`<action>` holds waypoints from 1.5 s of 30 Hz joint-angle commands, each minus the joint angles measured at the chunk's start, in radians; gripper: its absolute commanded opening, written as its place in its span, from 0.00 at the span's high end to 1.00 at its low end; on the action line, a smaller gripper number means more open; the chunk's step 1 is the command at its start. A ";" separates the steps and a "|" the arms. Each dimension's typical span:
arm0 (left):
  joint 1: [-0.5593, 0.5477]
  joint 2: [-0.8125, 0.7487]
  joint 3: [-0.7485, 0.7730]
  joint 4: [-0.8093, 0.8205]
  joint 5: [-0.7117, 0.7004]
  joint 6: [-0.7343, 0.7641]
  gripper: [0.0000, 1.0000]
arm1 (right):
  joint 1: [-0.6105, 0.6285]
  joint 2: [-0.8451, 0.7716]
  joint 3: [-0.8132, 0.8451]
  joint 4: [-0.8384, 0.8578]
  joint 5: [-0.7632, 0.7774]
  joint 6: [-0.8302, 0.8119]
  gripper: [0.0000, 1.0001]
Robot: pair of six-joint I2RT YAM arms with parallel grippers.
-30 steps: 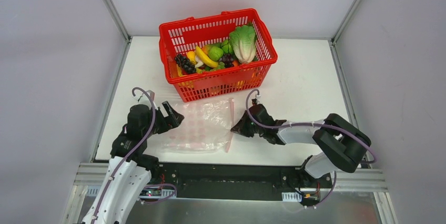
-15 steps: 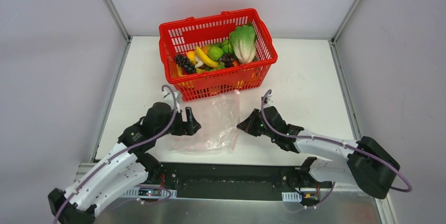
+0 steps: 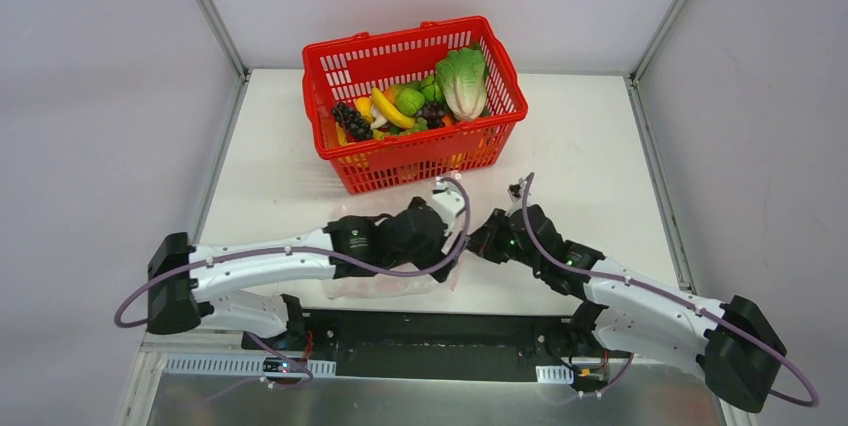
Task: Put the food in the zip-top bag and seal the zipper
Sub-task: Pick up the zipper food storage bag at the center of the board, then open the zipper of the food storage bag at the center of the board.
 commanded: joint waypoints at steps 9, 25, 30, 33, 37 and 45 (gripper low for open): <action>-0.077 0.190 0.113 0.024 -0.098 0.058 0.34 | 0.004 -0.071 0.046 -0.035 -0.016 0.059 0.94; -0.079 0.182 0.059 0.054 -0.166 0.049 1.00 | 0.002 -0.080 0.051 -0.022 -0.059 0.083 0.91; -0.079 0.134 0.010 0.090 -0.210 0.045 1.00 | 0.001 -0.099 0.059 -0.016 -0.059 0.072 0.64; -0.078 0.091 -0.027 0.131 -0.225 0.035 1.00 | 0.001 -0.140 0.052 -0.018 -0.015 0.079 0.59; -0.075 0.016 -0.092 0.198 -0.218 0.020 1.00 | -0.006 -0.210 0.015 -0.024 0.098 0.116 0.54; -0.072 -0.060 -0.153 0.263 -0.217 -0.005 1.00 | -0.056 -0.231 -0.049 0.000 0.113 0.221 0.56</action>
